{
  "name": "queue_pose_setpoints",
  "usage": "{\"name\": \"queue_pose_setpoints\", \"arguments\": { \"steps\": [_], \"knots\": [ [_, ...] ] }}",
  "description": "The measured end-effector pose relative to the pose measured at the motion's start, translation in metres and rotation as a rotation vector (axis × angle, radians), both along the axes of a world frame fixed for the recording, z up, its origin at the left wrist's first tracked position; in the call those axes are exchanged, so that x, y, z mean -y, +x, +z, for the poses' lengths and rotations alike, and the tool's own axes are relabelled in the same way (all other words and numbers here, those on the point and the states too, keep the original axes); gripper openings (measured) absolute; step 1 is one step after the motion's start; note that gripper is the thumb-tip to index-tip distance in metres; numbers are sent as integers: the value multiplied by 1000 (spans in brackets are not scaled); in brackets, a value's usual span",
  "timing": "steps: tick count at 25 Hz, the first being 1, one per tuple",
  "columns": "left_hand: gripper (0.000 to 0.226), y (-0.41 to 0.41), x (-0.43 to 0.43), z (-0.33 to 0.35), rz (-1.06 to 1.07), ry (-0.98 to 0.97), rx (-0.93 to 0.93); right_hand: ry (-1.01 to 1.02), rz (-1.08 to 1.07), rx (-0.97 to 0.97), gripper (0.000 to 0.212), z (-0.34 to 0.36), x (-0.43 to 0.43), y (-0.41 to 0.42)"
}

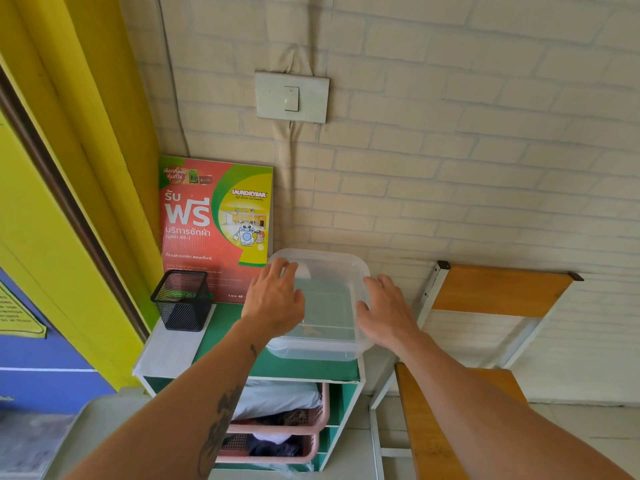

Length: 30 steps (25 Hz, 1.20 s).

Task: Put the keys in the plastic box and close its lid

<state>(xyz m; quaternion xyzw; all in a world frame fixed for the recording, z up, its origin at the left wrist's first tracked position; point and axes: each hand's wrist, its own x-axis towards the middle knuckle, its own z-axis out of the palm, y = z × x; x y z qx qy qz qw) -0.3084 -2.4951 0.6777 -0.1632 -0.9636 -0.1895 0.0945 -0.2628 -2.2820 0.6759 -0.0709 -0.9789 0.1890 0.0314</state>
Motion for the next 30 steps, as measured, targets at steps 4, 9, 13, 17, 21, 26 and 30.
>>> {"name": "queue_pose_setpoints", "arguments": {
  "steps": [4,9,13,17,21,26,30],
  "knots": [
    [65,-19,3,-7,-76,-127,40,-24,51,73,67,-8,3,-15],
    [75,-28,6,-24,-98,-193,98,-31,115,106,84,-26,1,-26],
    [77,-34,7,-32,-87,-213,116,-2,100,130,88,-33,1,-33],
    [79,-37,3,-32,-90,-278,158,40,99,143,89,-31,1,-34],
    [79,-37,3,-30,-86,-306,184,107,97,167,89,-25,2,-33],
    [77,-38,4,-27,-88,-360,217,73,104,260,89,-17,3,-34],
    [68,-32,-7,-10,-50,-373,146,12,101,260,85,1,-8,-27]
  ]
}}
